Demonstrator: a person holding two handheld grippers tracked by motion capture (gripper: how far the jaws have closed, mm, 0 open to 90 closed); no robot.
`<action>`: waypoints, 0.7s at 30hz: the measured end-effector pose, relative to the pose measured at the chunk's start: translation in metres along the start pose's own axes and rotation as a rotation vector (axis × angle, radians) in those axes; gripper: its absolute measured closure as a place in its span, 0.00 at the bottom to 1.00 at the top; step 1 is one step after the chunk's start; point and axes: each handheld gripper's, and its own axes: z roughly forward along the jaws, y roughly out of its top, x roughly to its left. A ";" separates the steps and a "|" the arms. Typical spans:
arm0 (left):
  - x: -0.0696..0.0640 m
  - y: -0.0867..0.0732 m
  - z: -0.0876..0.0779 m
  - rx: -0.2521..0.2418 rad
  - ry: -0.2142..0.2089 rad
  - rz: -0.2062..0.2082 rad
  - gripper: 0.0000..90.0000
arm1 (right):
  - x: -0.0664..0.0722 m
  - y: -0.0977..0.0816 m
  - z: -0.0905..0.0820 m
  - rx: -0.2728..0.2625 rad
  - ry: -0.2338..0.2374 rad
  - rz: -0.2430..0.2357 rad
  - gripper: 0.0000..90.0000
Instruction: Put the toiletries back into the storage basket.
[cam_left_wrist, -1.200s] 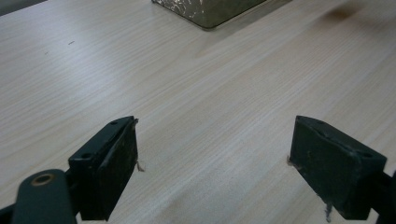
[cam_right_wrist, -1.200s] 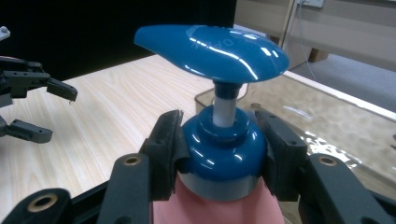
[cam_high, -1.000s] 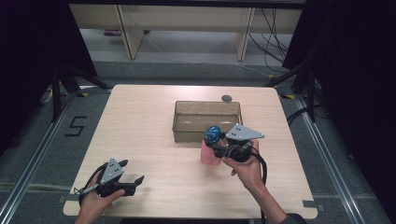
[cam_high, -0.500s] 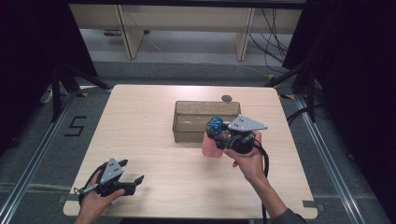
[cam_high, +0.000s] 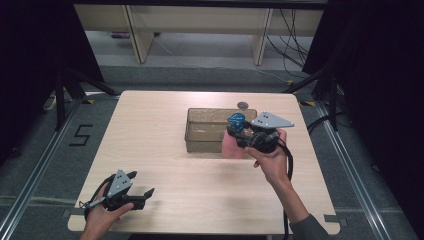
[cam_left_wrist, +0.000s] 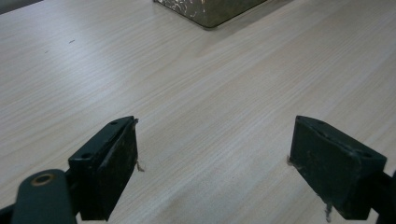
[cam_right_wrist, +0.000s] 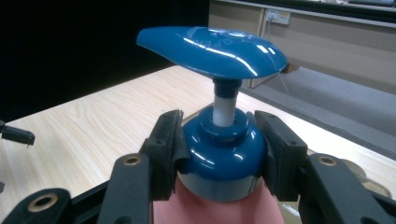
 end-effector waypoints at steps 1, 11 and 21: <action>-0.001 0.000 -0.001 0.005 0.002 -0.008 0.16 | -0.002 0.002 0.001 -0.001 -0.001 0.003 0.60; 0.000 0.000 -0.001 -0.005 -0.001 -0.008 0.16 | -0.016 0.009 0.006 -0.025 -0.047 0.015 0.60; 0.000 0.000 -0.001 -0.003 -0.003 -0.008 0.16 | -0.027 0.013 0.011 -0.026 -0.078 0.021 0.60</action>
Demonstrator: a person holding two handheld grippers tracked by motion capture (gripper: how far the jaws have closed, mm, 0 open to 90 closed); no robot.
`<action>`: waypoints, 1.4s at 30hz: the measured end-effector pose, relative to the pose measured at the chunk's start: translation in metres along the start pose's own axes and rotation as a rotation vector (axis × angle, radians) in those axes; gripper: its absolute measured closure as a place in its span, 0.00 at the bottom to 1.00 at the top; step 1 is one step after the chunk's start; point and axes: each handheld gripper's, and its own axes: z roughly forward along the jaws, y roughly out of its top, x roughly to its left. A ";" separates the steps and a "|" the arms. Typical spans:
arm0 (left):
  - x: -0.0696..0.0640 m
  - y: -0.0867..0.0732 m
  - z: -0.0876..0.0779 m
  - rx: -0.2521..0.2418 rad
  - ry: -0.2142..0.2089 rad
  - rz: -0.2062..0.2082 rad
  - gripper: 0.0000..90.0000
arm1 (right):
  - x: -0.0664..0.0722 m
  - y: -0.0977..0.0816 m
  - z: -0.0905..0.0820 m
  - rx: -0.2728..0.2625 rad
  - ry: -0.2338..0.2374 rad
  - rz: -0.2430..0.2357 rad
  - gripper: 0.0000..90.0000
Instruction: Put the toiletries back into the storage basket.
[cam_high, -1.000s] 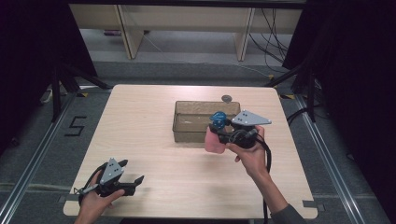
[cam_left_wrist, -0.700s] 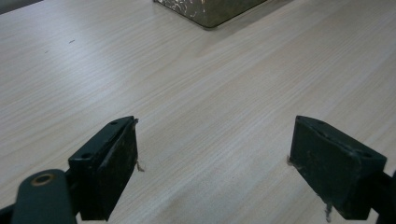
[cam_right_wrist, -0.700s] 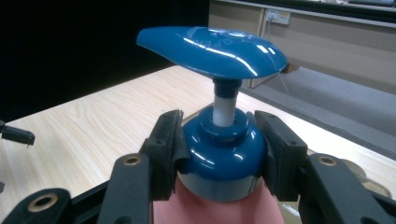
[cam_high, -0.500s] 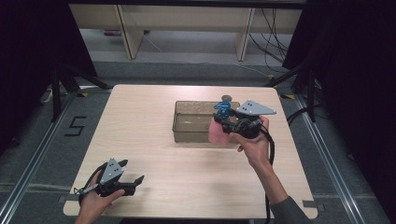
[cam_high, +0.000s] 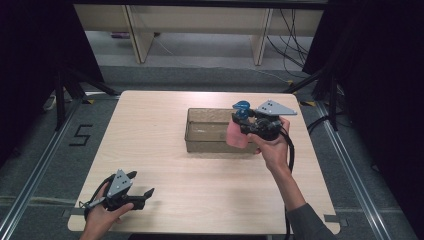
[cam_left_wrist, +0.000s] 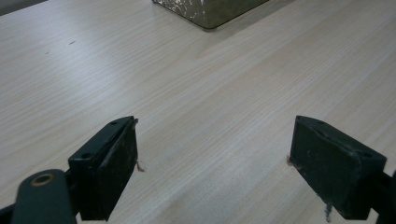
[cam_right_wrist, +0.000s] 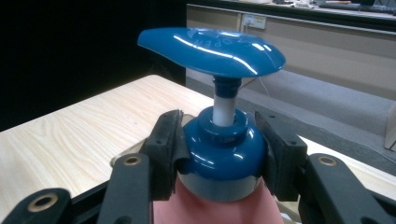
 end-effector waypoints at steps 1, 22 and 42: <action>0.000 0.000 0.000 -0.002 0.003 -0.003 0.16 | -0.001 0.001 0.001 -0.004 0.003 0.007 0.60; 0.001 0.000 0.000 0.001 0.002 0.005 0.16 | -0.039 -0.003 0.021 0.010 -0.099 0.044 0.60; 0.001 0.001 0.000 -0.009 0.001 0.004 0.16 | -0.048 -0.022 0.039 0.061 -0.120 0.066 0.60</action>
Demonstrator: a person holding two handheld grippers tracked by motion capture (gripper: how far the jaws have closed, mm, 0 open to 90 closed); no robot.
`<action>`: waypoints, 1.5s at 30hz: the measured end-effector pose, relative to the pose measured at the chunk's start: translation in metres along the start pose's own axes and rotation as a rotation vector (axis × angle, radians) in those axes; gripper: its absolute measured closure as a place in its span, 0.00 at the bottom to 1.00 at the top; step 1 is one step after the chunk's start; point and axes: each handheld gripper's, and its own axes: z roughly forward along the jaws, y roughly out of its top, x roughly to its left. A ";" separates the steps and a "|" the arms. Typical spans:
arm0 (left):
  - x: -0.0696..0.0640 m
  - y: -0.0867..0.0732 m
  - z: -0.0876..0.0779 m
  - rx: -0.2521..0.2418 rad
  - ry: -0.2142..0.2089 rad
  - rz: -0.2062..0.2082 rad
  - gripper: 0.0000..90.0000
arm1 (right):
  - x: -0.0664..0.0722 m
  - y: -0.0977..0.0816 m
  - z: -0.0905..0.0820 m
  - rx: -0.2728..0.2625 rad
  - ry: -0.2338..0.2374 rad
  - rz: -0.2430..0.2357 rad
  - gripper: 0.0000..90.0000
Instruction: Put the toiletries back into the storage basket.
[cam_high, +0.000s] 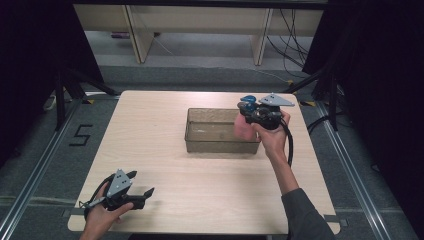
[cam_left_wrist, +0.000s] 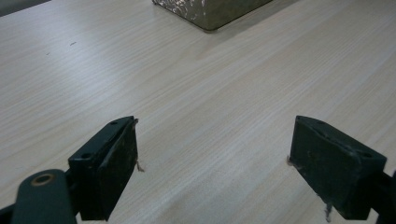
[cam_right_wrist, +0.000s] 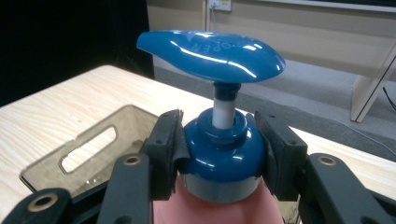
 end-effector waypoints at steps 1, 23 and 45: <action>-0.001 0.000 0.000 0.004 0.001 -0.010 0.16 | 0.001 -0.002 0.001 0.003 0.004 0.027 0.60; 0.000 0.001 -0.001 -0.008 -0.001 0.003 0.16 | -0.006 -0.017 0.009 0.037 -0.013 0.031 0.60; 0.000 0.001 -0.001 -0.010 -0.001 -0.006 0.16 | -0.010 -0.029 0.014 0.068 -0.028 0.027 0.60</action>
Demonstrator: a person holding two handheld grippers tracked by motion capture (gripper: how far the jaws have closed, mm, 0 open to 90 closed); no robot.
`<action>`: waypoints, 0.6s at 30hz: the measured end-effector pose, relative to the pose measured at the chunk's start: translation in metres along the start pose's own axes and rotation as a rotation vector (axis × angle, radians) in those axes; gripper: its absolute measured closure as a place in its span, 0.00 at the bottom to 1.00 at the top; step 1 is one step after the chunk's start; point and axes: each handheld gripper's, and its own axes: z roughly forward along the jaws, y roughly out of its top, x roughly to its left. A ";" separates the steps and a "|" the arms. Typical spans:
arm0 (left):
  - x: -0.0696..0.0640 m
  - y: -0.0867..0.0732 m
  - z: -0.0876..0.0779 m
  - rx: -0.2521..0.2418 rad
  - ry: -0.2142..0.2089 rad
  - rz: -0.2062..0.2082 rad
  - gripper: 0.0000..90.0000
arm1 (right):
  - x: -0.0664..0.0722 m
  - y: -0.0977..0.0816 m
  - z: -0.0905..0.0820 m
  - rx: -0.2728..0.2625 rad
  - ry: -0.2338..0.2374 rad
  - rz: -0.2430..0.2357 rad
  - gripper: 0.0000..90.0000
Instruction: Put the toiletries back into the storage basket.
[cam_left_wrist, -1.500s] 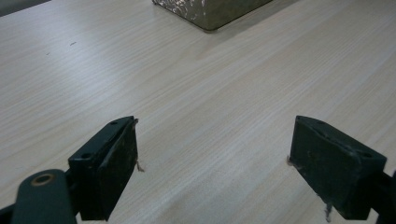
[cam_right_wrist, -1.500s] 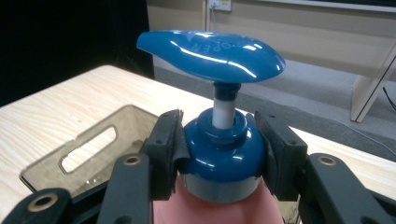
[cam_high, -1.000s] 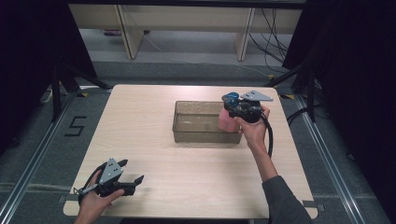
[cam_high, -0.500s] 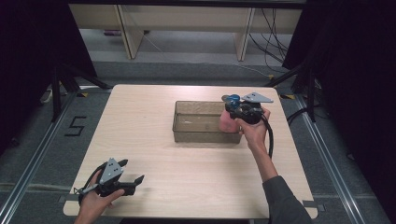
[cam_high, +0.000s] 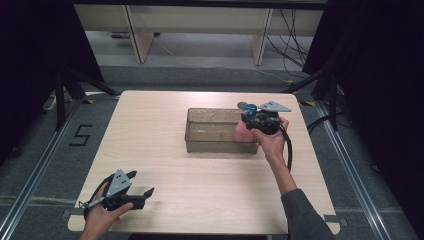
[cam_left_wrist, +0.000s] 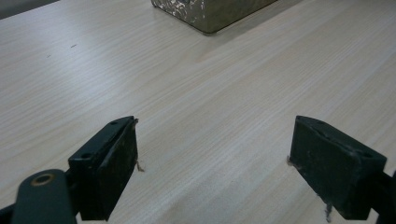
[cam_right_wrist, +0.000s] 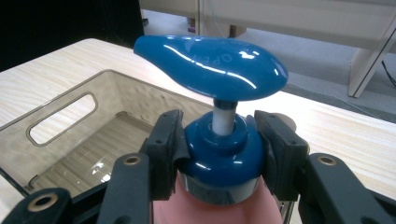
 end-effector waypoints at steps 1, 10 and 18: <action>0.000 0.000 -0.001 0.010 0.001 0.006 0.16 | 0.000 -0.001 0.001 -0.003 0.009 0.009 0.60; 0.002 0.001 -0.002 0.010 0.003 0.022 0.16 | 0.001 -0.003 0.000 0.011 0.016 0.006 0.60; 0.001 0.001 -0.002 0.003 0.004 0.006 0.16 | 0.001 -0.007 0.000 0.026 0.013 -0.013 0.60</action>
